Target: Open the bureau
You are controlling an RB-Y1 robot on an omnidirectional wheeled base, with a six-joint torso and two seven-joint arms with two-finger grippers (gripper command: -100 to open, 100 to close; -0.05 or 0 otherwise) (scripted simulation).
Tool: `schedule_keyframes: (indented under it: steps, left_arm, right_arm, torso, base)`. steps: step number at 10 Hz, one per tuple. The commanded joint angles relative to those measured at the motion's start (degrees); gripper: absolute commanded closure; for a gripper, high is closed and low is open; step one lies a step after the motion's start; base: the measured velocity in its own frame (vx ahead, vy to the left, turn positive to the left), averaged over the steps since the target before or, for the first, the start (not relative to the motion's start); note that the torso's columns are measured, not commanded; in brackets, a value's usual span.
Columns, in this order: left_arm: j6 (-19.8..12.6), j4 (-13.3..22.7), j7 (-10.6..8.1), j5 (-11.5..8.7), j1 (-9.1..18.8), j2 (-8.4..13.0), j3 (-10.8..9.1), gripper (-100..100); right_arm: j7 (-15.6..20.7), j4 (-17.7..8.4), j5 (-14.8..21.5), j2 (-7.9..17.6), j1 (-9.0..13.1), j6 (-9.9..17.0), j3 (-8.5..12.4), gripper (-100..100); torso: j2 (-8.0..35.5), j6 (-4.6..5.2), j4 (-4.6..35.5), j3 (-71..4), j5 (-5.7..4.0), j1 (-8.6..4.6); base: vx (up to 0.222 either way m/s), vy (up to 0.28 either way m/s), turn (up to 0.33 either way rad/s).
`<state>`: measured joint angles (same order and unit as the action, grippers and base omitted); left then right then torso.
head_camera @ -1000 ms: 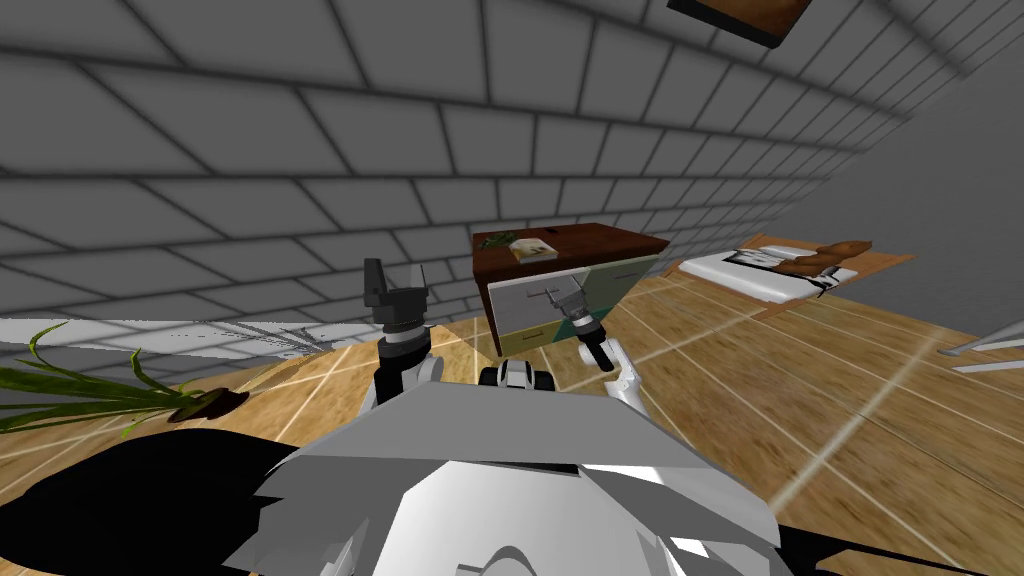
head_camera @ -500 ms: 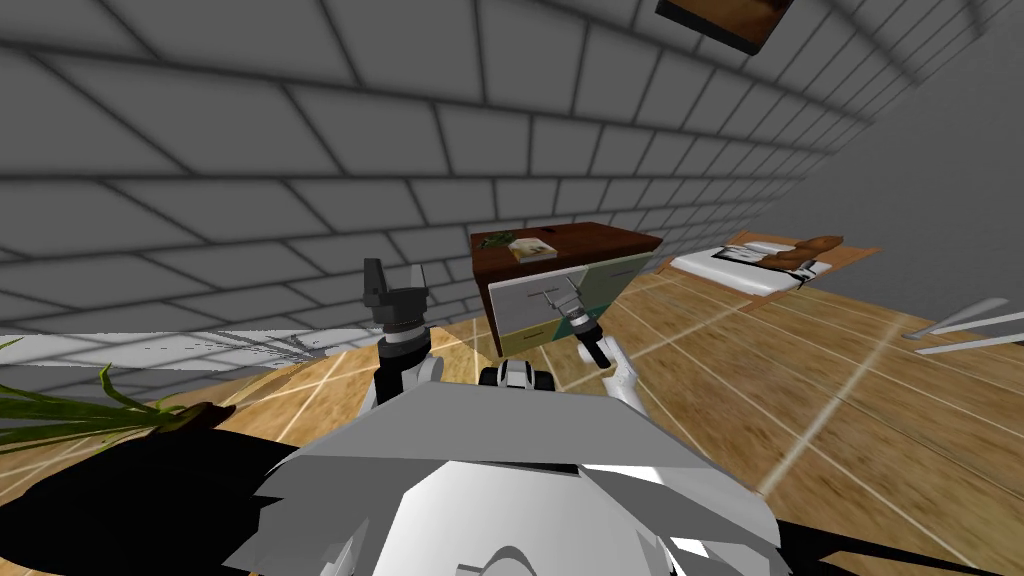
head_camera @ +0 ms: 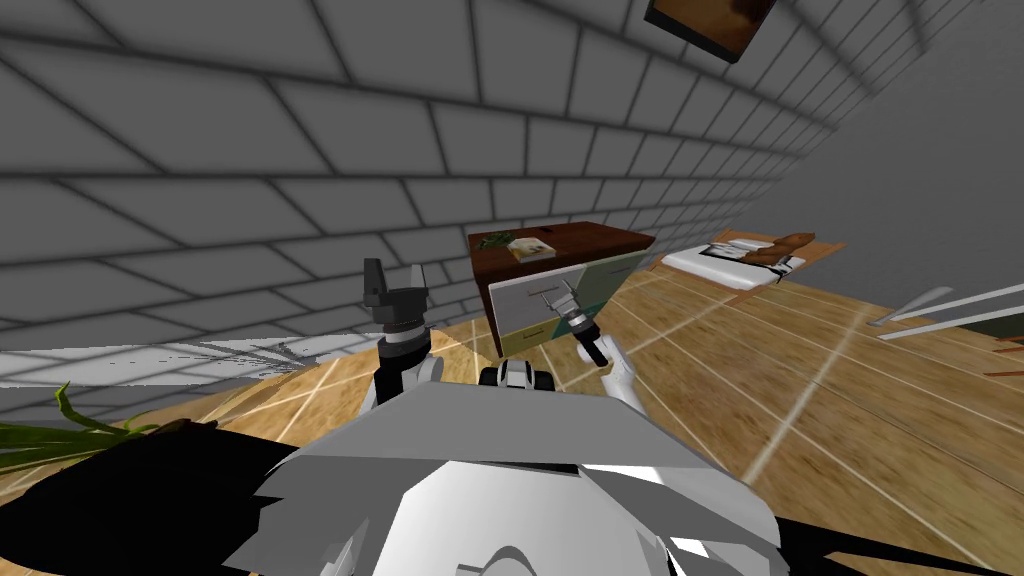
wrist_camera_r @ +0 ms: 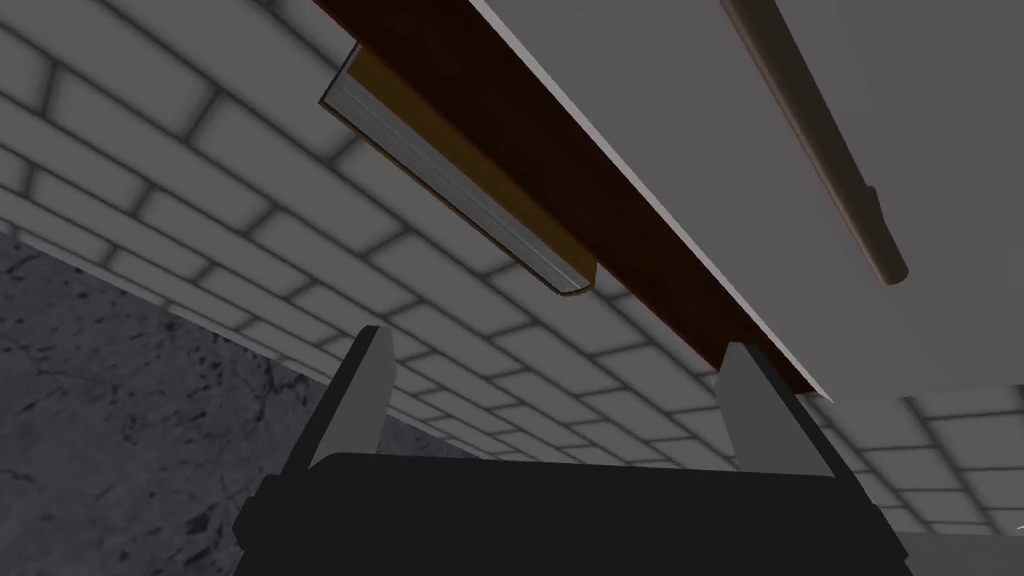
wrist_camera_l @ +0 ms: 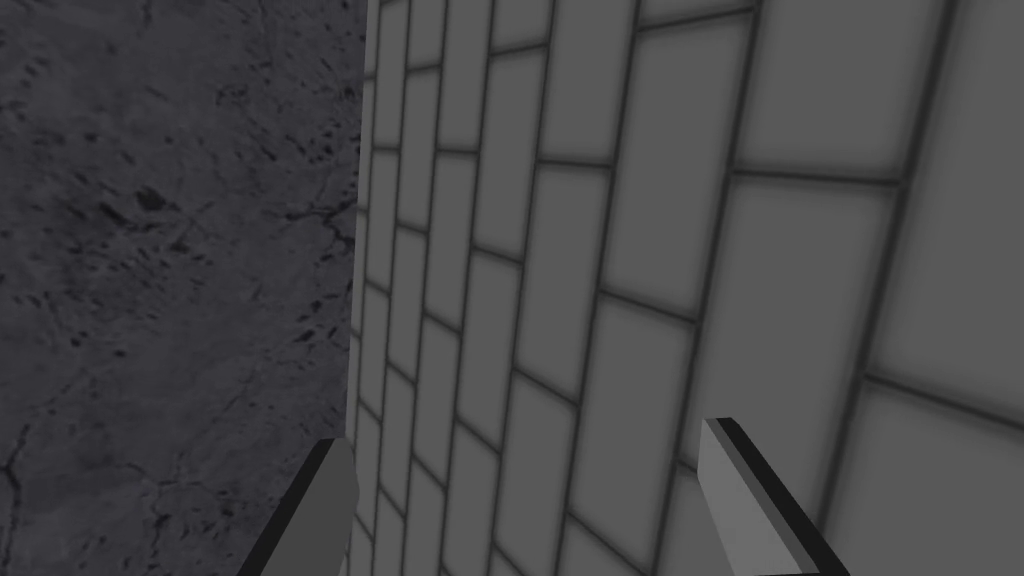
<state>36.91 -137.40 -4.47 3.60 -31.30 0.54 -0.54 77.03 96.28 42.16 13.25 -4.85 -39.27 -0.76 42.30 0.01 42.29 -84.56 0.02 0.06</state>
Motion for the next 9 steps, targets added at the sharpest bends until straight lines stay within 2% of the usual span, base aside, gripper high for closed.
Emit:
schedule_keyframes:
  steps: [1,4,9]
  left_arm:
    - [0.00,0.00,0.00,0.00,0.00,0.00,0.00,0]
    - [0.00,0.00,0.00,0.00,0.00,0.00,0.00,0]
    - [0.00,0.00,0.00,0.00,0.00,0.00,0.00,0]
  right_arm:
    - [3.28,-1.16,0.89,-0.14,0.40,-0.53,0.26,-100]
    - [8.64,-4.02,4.68,-0.60,1.58,-1.25,0.88,-100]
    - [16.45,-6.62,8.24,-1.38,2.55,-1.83,1.61,-100]
  torso:
    - [-0.01,-0.02,0.00,0.00,-0.01,-0.04]
    - [-0.04,-0.02,-0.01,-0.02,-0.02,-0.06]
    - [-0.02,0.00,-0.01,-0.01,-0.02,-0.07]
  base:
    - [0.001,0.021,0.009]
    - [0.004,0.036,-0.103]
    - [0.002,0.041,-0.078]
